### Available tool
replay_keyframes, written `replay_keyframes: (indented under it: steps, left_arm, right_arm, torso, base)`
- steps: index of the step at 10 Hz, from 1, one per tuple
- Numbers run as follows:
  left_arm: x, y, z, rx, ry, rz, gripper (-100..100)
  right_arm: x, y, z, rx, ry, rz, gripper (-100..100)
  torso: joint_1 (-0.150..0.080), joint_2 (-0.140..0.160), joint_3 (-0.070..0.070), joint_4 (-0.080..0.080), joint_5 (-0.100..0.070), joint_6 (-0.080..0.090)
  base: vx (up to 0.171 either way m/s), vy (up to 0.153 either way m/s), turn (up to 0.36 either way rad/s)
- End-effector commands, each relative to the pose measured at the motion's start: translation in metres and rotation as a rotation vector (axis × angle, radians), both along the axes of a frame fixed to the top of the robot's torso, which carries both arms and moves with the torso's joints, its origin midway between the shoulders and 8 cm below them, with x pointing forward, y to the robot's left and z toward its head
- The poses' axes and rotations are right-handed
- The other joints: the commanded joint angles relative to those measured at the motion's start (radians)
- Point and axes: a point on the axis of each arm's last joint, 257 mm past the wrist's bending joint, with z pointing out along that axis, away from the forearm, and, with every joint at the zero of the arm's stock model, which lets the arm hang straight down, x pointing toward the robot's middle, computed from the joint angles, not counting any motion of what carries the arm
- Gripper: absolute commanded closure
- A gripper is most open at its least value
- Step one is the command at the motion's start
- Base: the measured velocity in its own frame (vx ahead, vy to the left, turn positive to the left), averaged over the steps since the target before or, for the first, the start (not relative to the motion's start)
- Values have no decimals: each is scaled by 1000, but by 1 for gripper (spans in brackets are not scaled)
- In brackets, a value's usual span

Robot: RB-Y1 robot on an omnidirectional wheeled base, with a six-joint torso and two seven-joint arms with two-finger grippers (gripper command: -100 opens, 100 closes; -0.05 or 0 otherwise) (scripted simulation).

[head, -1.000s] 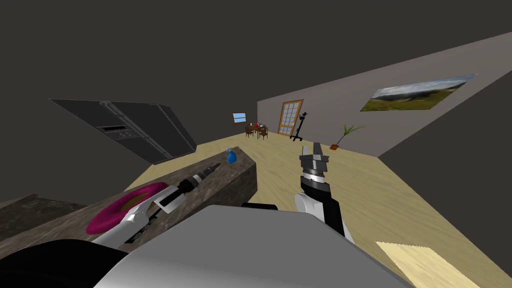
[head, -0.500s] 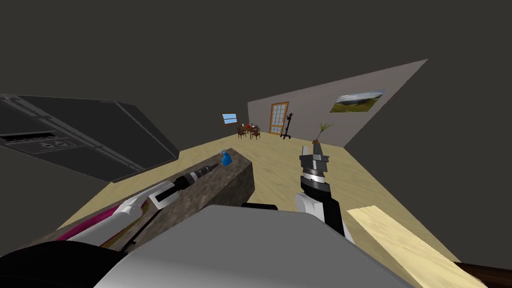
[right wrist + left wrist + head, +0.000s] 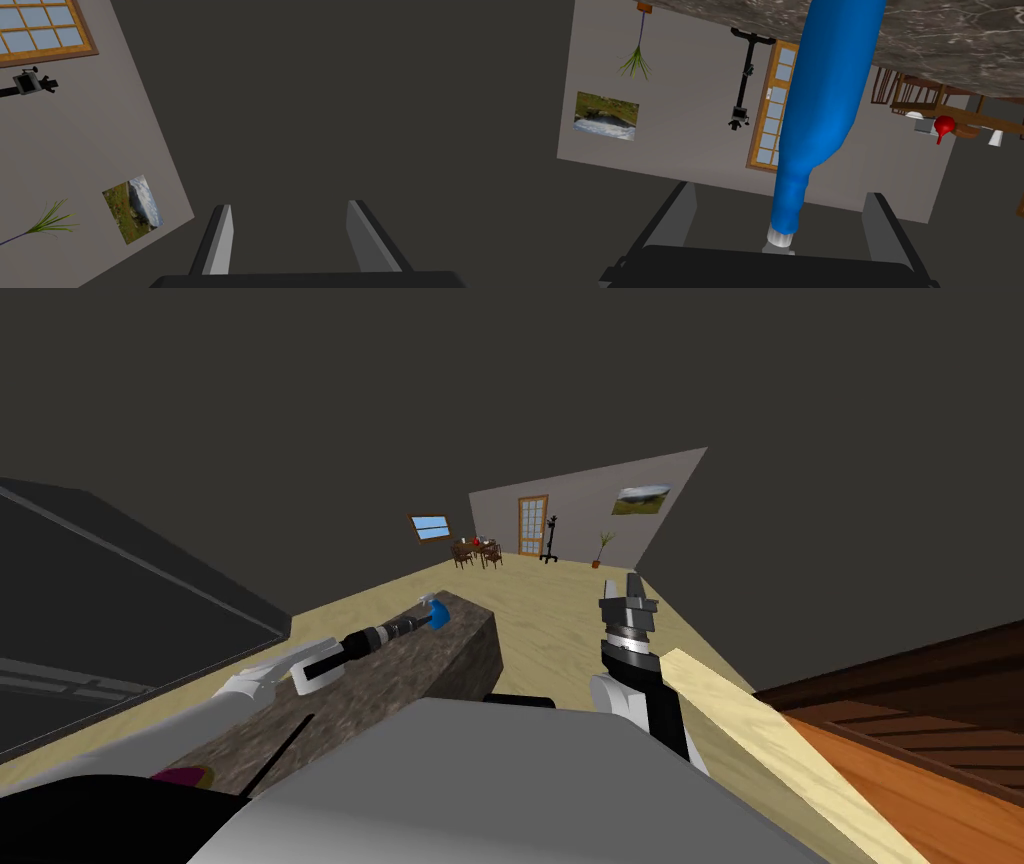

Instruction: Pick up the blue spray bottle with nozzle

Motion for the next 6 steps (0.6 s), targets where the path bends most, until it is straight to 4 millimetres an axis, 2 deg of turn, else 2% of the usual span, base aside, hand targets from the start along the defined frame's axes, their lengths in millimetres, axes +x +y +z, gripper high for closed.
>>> replay_keyframes:
  steps: [1,4,5,6]
  left_arm:
    - [0,8,0,58,18,-20,-100]
    - [1,20,-1,171,53,-63,-100]
    - [1,17,-1,148,45,-54,-100]
    - [1,18,-1,151,46,-56,0]
  right_arm:
    - [0,0,0,0,0,0,0]
    - [0,0,0,0,0,0,0]
    - [0,0,0,0,0,0,0]
    - [0,0,0,0,0,0,0]
  torso:
    - [0,0,0,0,0,0]
    - [1,-2,-1,0,0,1]
    - [1,-2,-1,0,0,-1]
    - [-1,-2,-1,0,0,-2]
  base:
    - [-31,58,-282]
    - [-20,69,-313]
    - [-11,34,-36]
    - [-1,7,5]
